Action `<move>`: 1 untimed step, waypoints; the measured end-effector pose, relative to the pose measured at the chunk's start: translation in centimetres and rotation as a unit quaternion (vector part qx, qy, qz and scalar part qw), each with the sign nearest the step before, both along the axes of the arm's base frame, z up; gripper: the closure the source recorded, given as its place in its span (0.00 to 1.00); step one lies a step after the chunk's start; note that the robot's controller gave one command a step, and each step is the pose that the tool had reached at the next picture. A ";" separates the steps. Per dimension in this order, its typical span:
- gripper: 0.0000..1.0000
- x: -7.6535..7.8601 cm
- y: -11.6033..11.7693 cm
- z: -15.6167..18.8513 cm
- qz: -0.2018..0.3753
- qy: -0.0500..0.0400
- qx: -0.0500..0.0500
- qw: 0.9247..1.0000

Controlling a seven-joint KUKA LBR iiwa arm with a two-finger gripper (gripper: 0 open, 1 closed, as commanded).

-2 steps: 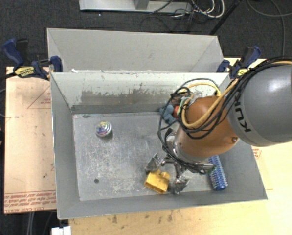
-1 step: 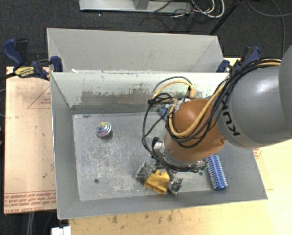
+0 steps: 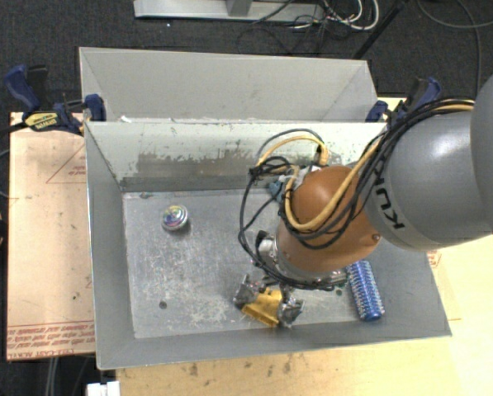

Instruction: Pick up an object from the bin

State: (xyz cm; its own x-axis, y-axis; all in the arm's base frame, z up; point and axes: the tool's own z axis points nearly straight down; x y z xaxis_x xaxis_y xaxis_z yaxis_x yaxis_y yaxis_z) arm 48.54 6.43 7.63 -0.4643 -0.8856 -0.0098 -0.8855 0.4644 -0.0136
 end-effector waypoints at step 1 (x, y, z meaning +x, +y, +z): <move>1.00 2.4 2.1 1.3 -0.027 0.006 0.001 1.000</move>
Offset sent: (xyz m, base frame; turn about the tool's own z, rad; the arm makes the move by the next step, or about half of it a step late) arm 0.0221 0.0190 0.0131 0.0537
